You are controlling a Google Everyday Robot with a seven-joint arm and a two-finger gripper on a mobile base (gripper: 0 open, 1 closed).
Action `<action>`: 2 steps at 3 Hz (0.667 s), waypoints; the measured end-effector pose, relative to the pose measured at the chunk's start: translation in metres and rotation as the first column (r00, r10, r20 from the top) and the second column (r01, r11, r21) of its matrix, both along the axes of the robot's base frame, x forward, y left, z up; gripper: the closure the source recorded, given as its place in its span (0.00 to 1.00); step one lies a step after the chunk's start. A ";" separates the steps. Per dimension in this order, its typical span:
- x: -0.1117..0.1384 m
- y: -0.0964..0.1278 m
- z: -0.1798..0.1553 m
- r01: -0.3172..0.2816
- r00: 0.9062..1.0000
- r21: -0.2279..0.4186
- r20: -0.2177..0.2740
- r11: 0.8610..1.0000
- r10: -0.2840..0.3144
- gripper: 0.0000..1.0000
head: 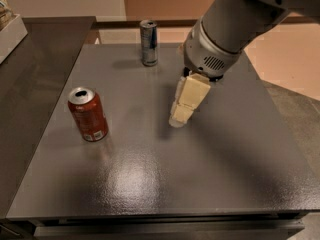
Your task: Pick coke can
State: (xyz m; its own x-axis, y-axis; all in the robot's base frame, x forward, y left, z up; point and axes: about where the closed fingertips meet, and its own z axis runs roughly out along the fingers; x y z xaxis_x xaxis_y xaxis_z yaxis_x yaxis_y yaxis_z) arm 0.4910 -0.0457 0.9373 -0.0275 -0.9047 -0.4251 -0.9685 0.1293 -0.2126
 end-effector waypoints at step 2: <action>0.013 0.069 -0.015 -0.062 0.998 0.115 0.004 0.991 0.062 0.00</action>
Offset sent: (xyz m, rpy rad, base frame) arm 0.0226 0.1229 -0.0228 0.2457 0.0138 0.1151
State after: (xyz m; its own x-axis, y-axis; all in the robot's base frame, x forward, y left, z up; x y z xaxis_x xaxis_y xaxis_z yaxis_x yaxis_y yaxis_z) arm 0.5038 0.0236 0.9222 0.0278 -0.8499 -0.5262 -0.9754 0.0922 -0.2003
